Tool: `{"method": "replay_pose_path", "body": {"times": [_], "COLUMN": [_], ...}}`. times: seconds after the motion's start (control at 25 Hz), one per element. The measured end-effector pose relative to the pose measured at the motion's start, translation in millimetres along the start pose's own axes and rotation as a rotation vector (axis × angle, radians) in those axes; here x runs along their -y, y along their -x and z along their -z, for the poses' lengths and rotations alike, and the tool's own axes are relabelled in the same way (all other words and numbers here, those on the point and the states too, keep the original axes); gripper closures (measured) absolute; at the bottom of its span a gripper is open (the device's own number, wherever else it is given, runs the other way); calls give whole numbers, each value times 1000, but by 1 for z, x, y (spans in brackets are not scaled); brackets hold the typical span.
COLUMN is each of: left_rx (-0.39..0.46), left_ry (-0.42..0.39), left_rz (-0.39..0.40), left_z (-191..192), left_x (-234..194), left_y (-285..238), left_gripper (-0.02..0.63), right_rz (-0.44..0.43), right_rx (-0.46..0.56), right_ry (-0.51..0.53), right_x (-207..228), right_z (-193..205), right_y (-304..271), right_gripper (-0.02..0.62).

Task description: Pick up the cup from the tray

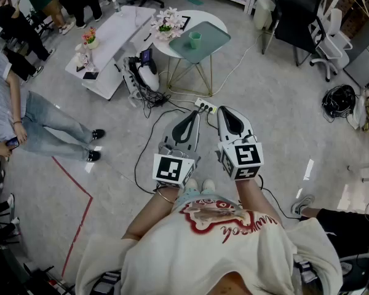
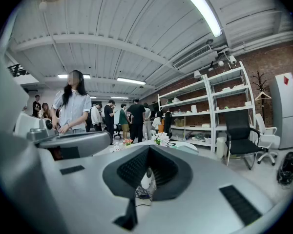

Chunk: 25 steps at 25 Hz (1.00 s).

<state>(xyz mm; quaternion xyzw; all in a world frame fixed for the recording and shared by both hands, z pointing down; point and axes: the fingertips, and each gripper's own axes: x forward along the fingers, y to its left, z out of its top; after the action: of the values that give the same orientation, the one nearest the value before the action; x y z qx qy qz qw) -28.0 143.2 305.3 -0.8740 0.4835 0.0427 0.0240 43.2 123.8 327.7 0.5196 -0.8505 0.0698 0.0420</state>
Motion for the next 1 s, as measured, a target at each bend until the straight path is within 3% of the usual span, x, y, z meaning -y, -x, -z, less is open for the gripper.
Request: {"method": "replay_pose_path", "body": {"times": [0.6, 1.0], "left_rx": [3, 6], "left_ry": [-4, -11], "left_rz": [-6, -14], "left_z": [0, -2], "left_x": [1, 9], "left_y": [2, 1], "left_gripper": [594, 594], "right_rz": [-11, -34], "right_rx": [1, 60], "right_ry": [7, -33], "right_x": [-4, -2], "right_z": [2, -10], "right_y": [-1, 7], "right_gripper": [574, 574]}}
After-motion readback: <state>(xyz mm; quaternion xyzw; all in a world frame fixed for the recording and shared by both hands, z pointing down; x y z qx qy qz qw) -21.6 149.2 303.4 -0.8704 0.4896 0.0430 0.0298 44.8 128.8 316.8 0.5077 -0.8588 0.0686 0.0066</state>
